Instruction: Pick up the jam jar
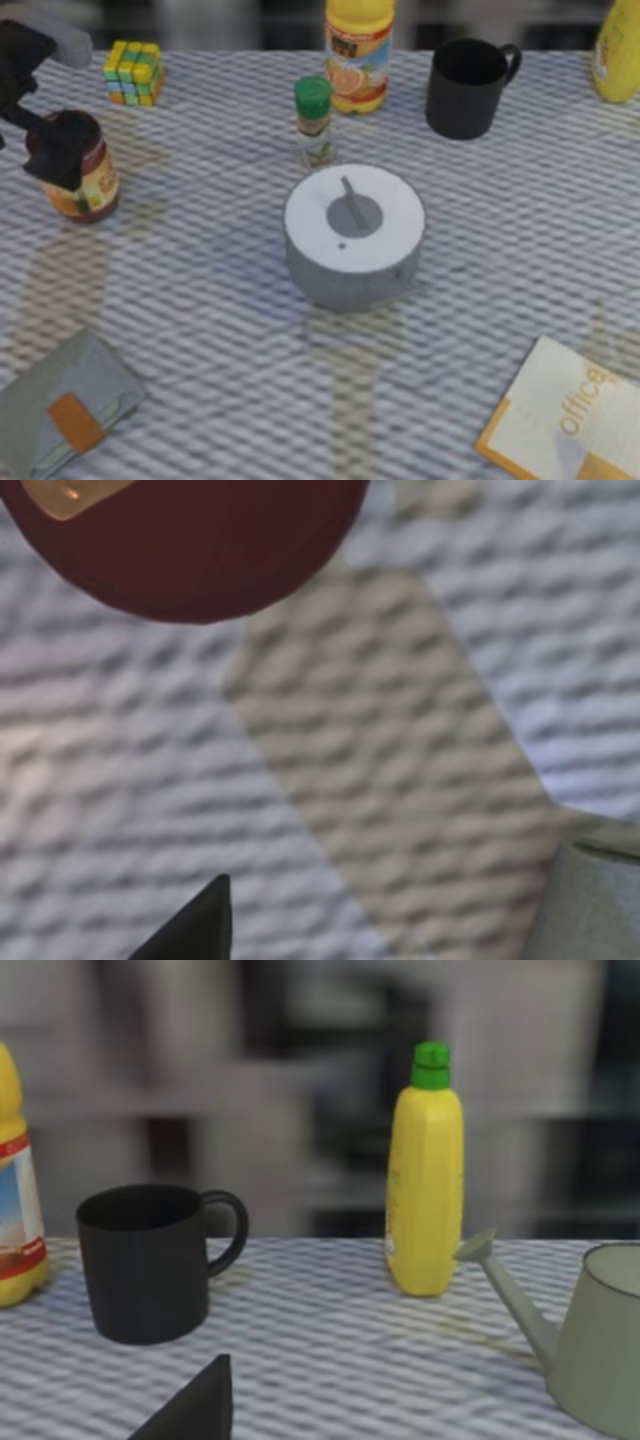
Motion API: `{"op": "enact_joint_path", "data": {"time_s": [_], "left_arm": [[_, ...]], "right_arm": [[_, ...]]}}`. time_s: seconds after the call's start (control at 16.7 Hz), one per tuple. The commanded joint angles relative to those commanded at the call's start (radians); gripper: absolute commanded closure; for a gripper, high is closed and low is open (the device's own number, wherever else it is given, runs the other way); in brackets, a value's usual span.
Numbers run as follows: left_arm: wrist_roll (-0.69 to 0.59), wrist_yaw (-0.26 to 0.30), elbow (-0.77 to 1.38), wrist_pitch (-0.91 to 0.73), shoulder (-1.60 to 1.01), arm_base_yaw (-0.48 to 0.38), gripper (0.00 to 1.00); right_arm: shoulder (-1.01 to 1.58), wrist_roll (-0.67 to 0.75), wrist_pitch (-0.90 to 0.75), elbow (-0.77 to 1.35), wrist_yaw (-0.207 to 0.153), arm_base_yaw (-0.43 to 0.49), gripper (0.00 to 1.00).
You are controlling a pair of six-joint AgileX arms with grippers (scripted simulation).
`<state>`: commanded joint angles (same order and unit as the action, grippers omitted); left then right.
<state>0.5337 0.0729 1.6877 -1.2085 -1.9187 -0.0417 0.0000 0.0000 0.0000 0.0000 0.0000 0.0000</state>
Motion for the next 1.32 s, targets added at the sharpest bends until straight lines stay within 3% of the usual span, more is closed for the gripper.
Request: {"op": "enact_joint_path", "data": {"time_s": [0.3,0.66,1.32], "left_arm": [[0.105,-0.026,0.398,-0.206,-0.378,0.007,0.00],[0.180,-0.059,0.750,-0.300,-0.603,0.018,0.00],[0.187,-0.066,0.762,-0.268,-0.623,0.018,0.00]], "right_arm": [[0.000,0.000,0.000,0.000,0.000,0.000,0.00],[0.000,0.000,0.000,0.000,0.000,0.000,0.00],[0.000,0.000,0.000,0.000,0.000,0.000,0.00]]}}
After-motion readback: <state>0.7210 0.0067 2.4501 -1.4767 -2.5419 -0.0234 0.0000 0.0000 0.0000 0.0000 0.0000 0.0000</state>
